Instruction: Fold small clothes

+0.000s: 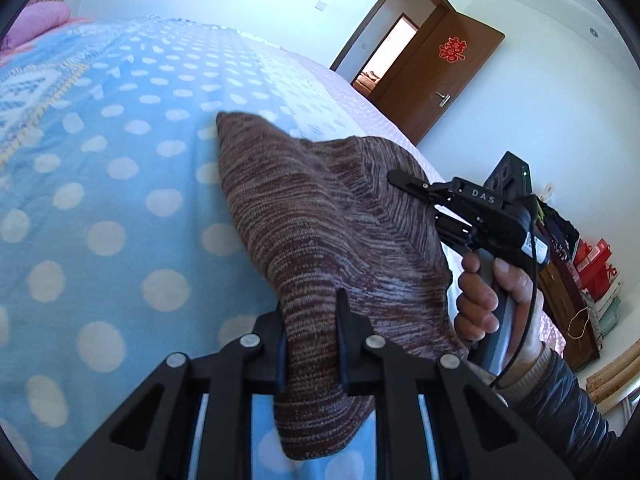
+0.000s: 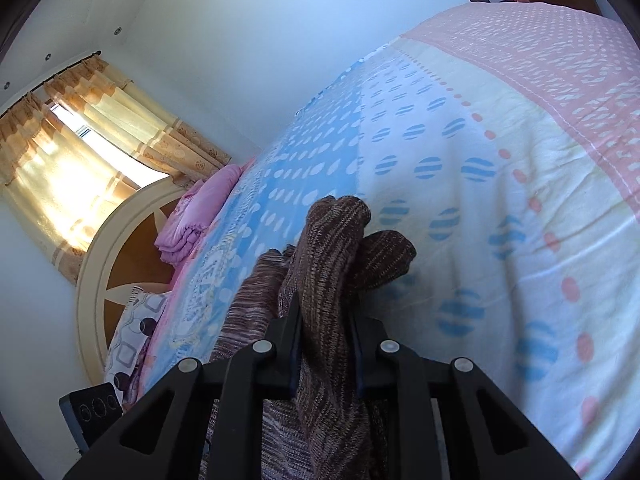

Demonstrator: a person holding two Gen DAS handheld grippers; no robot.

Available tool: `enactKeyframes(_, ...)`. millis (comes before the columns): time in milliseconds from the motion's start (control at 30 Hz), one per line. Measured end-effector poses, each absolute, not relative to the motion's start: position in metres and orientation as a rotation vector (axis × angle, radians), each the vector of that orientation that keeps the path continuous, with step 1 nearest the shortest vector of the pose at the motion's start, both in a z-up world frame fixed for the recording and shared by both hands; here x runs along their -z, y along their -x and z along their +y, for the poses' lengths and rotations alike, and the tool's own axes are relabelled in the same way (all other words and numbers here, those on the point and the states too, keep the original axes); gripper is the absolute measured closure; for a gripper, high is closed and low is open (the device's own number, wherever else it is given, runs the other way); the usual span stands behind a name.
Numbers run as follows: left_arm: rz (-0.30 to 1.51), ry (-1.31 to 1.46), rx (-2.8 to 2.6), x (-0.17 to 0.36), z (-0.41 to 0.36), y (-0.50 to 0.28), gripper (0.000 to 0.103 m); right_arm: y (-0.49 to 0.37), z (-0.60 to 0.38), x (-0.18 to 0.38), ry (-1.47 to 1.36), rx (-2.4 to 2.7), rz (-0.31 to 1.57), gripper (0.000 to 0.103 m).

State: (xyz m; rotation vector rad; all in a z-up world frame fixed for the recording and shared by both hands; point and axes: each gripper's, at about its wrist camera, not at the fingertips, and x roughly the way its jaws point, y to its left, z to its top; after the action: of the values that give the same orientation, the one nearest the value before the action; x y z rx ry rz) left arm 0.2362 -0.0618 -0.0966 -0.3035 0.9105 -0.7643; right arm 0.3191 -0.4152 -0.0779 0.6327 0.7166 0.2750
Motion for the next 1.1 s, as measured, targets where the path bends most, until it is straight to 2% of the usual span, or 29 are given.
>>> enactKeyframes(567, 0.809, 0.242, 0.670, 0.073, -0.016, -0.203, 0.084, -0.299, -0.336, 0.058, -0.665, -0.399, 0.680, 0.084)
enactKeyframes(1100, 0.716, 0.279, 0.569, 0.056, 0.064, -0.176, 0.084, -0.309, -0.225, 0.040, -0.644, -0.569, 0.708, 0.084)
